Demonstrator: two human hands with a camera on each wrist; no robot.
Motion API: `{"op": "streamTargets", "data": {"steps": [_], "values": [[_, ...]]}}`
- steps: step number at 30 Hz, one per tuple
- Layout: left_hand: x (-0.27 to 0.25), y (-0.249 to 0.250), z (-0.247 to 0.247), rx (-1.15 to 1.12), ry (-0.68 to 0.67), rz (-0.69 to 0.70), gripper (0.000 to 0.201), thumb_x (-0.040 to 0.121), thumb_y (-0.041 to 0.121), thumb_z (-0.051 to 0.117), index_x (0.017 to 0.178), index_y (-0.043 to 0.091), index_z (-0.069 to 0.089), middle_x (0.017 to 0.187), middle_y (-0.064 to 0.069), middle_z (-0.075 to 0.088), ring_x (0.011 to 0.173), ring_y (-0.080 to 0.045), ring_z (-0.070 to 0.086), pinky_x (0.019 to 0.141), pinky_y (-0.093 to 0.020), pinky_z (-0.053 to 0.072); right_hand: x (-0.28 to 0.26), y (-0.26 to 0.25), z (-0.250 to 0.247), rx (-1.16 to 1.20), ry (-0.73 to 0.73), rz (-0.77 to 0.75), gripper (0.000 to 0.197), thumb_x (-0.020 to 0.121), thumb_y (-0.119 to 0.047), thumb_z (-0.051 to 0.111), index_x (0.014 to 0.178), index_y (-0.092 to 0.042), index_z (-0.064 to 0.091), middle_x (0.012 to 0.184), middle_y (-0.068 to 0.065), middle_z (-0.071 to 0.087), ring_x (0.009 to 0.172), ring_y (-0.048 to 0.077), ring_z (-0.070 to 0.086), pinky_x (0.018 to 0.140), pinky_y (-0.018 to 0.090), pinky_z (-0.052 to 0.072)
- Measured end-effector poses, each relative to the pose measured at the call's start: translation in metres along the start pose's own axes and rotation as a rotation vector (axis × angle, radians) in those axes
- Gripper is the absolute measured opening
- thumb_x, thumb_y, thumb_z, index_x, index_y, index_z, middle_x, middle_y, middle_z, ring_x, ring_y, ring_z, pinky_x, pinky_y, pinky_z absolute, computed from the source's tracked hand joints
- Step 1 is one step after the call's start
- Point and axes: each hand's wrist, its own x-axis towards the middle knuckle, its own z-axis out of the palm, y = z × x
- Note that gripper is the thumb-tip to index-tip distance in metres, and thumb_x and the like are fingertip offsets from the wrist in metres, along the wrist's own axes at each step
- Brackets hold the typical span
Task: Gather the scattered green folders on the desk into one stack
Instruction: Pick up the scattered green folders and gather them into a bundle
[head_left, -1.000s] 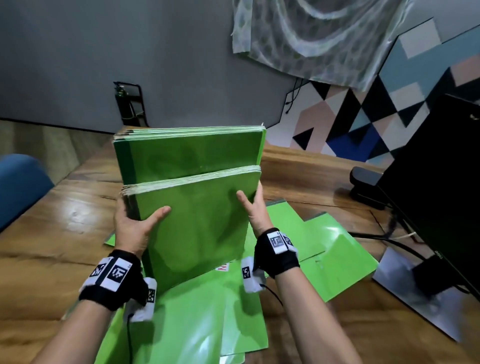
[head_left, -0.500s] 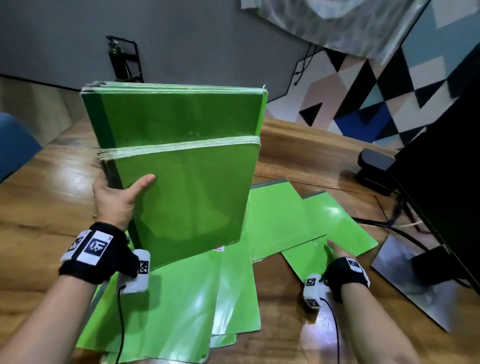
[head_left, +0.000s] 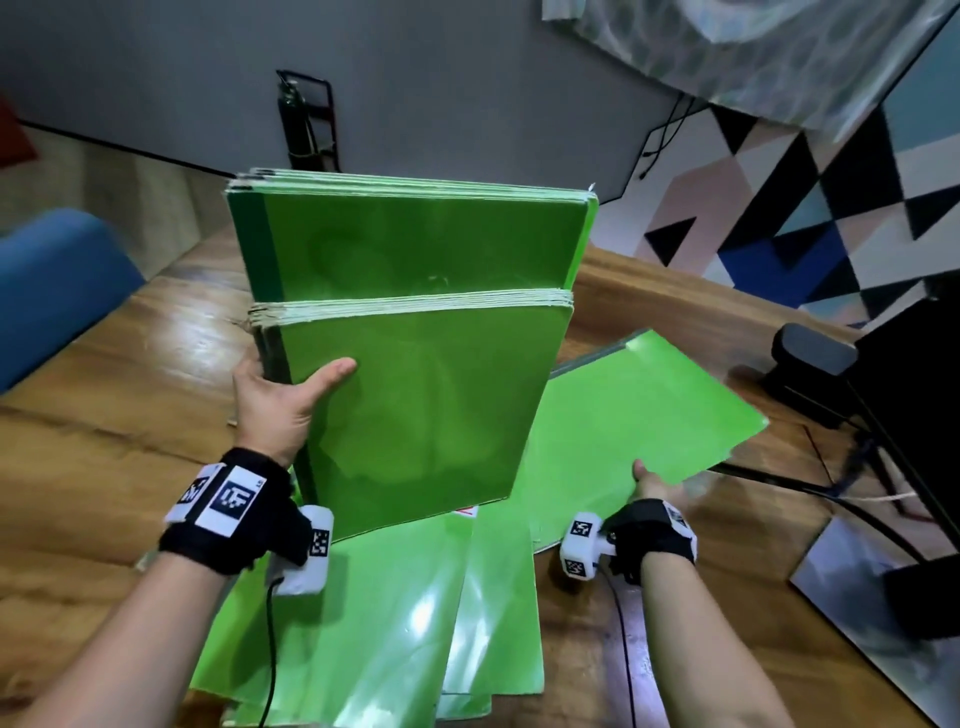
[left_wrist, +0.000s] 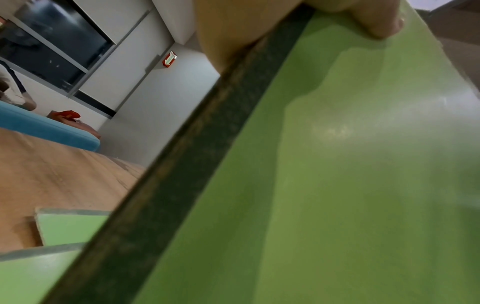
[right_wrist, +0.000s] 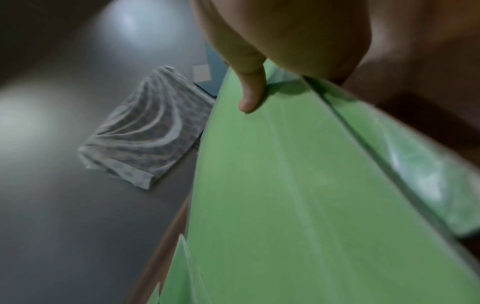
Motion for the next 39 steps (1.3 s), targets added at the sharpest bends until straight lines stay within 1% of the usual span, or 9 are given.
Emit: {"op": "streamTargets", "data": {"steps": [3, 7, 9, 13, 16, 24, 27, 33, 39], "values": [[-0.005, 0.009, 0.002, 0.048, -0.039, 0.009, 0.036, 0.057, 0.035, 0.076, 0.084, 0.024, 0.055, 0.088, 0.009, 0.062, 0.08, 0.002, 0.062, 0.074, -0.007, 0.048, -0.004, -0.024, -0.02, 0.142, 0.183, -0.228, 0.073, 0.08, -0.014, 0.069, 0.141, 0.0, 0.031, 0.146, 0.018, 0.037, 0.132, 0.027, 0.041, 0.109, 0.03, 0.031], [-0.008, 0.014, 0.0, 0.05, -0.074, 0.008, 0.024, 0.067, 0.019, 0.077, 0.074, 0.024, 0.055, 0.075, 0.012, 0.066, 0.071, 0.0, 0.062, 0.084, -0.029, 0.049, -0.011, -0.065, -0.074, 0.269, 0.15, -0.529, 0.044, 0.078, -0.016, 0.072, 0.118, -0.008, 0.055, 0.127, 0.018, 0.056, 0.097, 0.011, 0.055, 0.108, 0.043, 0.037], [-0.011, 0.017, 0.001, 0.036, -0.082, 0.005, 0.023, 0.068, 0.019, 0.077, 0.079, 0.019, 0.057, 0.082, 0.005, 0.07, 0.079, -0.009, 0.065, 0.091, -0.035, 0.049, -0.018, -0.08, -0.104, 0.315, 0.104, -0.703, 0.024, 0.074, -0.023, 0.075, 0.09, -0.023, 0.057, 0.099, -0.006, 0.07, 0.079, -0.002, 0.061, 0.103, 0.047, 0.042], [-0.012, 0.018, 0.001, -0.015, -0.074, -0.032, 0.098, 0.043, 0.053, 0.083, 0.118, -0.002, 0.051, 0.12, -0.019, 0.062, 0.111, -0.032, 0.059, 0.103, -0.048, 0.043, -0.059, -0.111, -0.155, 0.462, -0.172, -0.842, 0.032, 0.082, 0.002, 0.061, 0.094, -0.026, 0.056, 0.08, -0.028, 0.071, 0.078, -0.008, 0.066, 0.084, 0.02, 0.054], [-0.018, 0.03, 0.001, 0.004, -0.1, -0.079, 0.082, 0.054, 0.041, 0.082, 0.116, -0.003, 0.051, 0.121, -0.02, 0.06, 0.112, -0.031, 0.057, 0.105, -0.044, 0.041, -0.098, -0.123, -0.163, 0.479, -0.311, -0.941, 0.031, 0.076, -0.006, 0.067, 0.097, -0.028, 0.061, 0.087, -0.023, 0.073, 0.082, -0.004, 0.067, 0.08, 0.017, 0.055], [-0.025, 0.036, -0.003, -0.056, -0.115, -0.069, 0.135, 0.029, 0.074, 0.072, 0.133, -0.004, 0.036, 0.131, -0.027, 0.05, 0.126, -0.037, 0.045, 0.111, -0.05, 0.031, -0.155, -0.13, -0.082, 0.464, -0.631, -0.954, 0.077, 0.036, -0.046, 0.088, 0.103, -0.023, 0.057, 0.09, -0.016, 0.075, 0.087, 0.001, 0.069, 0.073, 0.015, 0.054], [-0.017, 0.009, -0.009, -0.042, -0.156, -0.069, 0.146, 0.021, 0.076, 0.074, 0.137, -0.002, 0.031, 0.138, -0.03, 0.043, 0.13, -0.043, 0.04, 0.109, -0.058, 0.03, -0.173, -0.121, -0.031, 0.381, -0.718, -0.891, 0.086, 0.048, -0.038, 0.087, 0.121, -0.019, 0.047, 0.115, -0.002, 0.066, 0.109, 0.018, 0.06, 0.082, 0.018, 0.051], [-0.027, 0.017, -0.015, 0.037, -0.212, -0.023, 0.133, 0.028, 0.075, 0.074, 0.137, 0.008, 0.036, 0.139, -0.015, 0.049, 0.128, -0.028, 0.047, 0.111, -0.047, 0.033, -0.181, -0.094, 0.038, 0.157, -0.89, -0.654, 0.124, 0.026, -0.045, 0.091, 0.132, -0.008, 0.04, 0.103, 0.003, 0.067, 0.086, 0.013, 0.068, 0.073, 0.028, 0.056], [-0.024, 0.025, -0.014, -0.046, -0.124, -0.081, 0.077, 0.067, 0.027, 0.076, 0.132, 0.004, 0.042, 0.132, -0.018, 0.053, 0.122, -0.032, 0.05, 0.107, -0.047, 0.038, -0.197, -0.089, 0.041, 0.301, -0.801, -0.723, 0.085, 0.017, -0.053, 0.088, 0.089, -0.016, 0.06, 0.069, -0.011, 0.074, 0.065, 0.001, 0.069, 0.057, 0.016, 0.053]]}}
